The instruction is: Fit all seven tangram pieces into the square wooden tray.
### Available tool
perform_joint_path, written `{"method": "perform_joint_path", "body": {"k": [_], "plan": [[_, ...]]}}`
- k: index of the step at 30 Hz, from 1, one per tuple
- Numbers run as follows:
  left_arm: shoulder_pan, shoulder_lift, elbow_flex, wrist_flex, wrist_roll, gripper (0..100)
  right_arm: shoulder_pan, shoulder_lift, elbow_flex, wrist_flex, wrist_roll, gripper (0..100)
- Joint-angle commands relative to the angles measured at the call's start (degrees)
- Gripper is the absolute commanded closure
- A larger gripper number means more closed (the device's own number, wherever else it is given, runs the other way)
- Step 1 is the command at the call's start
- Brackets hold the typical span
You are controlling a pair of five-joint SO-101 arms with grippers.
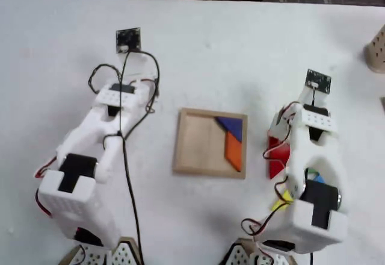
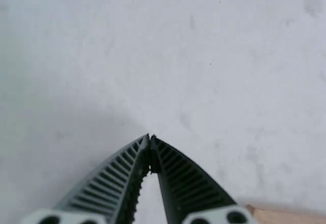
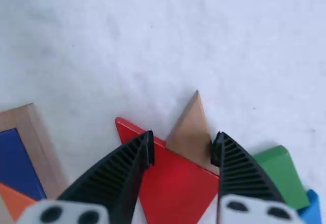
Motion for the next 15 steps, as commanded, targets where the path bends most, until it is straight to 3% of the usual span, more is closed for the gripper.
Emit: {"method": "perform_joint_path", "body": {"k": [1,12,15], "plan": [[0.1,-0.2,-3.3,0.3,-0.4,98,0.9,1.8,-3.7,3.1,-0.4,80.7],[0.1,-0.2,-3.3,0.3,-0.4,98,0.1,5.5,-7.7,2.1,-0.4,80.7],[0.1,-0.2,-3.3,0.4,-0.4,98,0.5,8.7,-11.9,5.9,-0.5,80.7]]}}
